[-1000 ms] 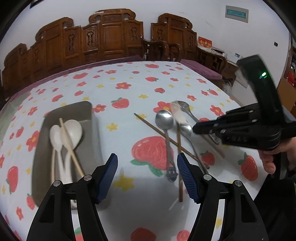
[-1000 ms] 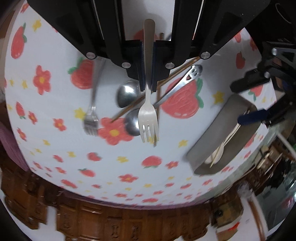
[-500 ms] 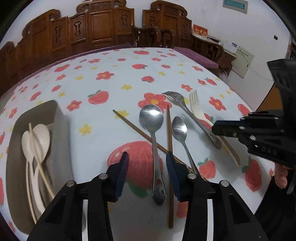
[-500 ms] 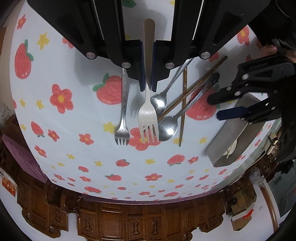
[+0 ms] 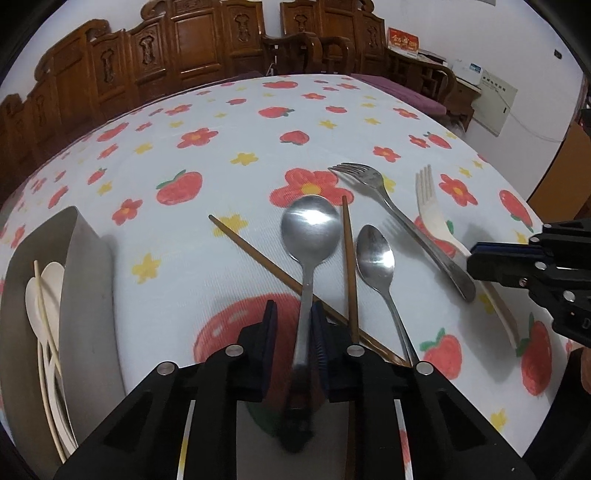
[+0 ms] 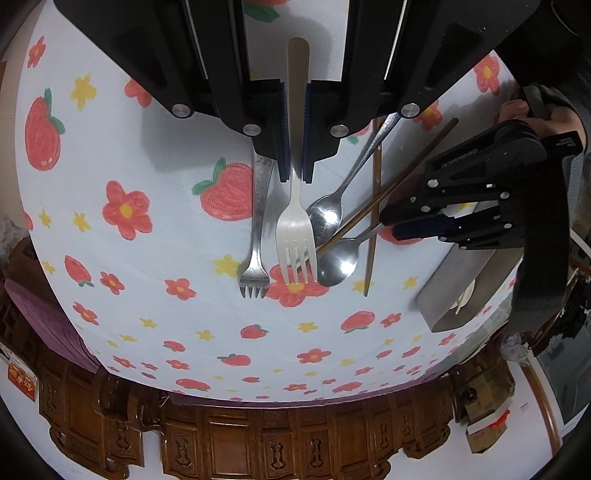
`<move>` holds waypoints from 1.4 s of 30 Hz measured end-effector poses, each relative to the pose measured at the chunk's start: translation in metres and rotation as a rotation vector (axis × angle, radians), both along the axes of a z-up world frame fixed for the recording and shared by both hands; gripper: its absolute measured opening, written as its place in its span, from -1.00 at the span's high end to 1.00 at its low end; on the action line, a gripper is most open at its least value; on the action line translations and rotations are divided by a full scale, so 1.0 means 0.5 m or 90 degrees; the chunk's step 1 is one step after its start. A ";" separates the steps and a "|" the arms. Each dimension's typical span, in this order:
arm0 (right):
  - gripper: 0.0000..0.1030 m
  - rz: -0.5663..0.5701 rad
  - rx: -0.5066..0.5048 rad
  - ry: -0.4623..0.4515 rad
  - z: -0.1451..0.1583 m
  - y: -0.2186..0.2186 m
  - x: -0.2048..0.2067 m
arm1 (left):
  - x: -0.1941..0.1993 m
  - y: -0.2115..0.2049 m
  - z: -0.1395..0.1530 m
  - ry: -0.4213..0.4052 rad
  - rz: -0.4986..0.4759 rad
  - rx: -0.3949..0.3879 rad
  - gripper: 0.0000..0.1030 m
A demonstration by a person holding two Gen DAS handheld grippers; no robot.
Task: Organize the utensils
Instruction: 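Lift the white fork with the right gripper while the left grasps a metal spoon, then lower the metal spoon into the tray with the left gripper while the right carries the fork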
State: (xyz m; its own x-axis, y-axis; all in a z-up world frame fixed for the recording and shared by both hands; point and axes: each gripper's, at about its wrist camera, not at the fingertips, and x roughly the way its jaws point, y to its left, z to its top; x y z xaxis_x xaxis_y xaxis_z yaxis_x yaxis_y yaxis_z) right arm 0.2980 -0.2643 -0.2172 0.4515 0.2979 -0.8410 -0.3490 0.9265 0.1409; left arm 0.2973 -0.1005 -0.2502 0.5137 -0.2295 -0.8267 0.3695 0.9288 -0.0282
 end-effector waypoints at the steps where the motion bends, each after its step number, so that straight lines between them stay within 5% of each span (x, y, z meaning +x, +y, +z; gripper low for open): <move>1: 0.84 0.001 0.000 0.000 0.001 0.000 -0.001 | 0.001 -0.002 0.000 -0.001 -0.001 0.004 0.66; 6: 0.84 0.001 -0.001 -0.002 0.003 0.003 -0.004 | -0.002 -0.005 0.000 -0.007 -0.009 0.009 0.89; 32: 0.84 0.025 0.033 -0.057 0.099 0.087 -0.024 | -0.084 0.113 0.188 -0.095 0.036 -0.027 0.89; 42: 0.84 0.042 0.044 -0.076 0.137 0.141 -0.029 | -0.087 0.200 0.208 -0.104 0.080 -0.028 0.89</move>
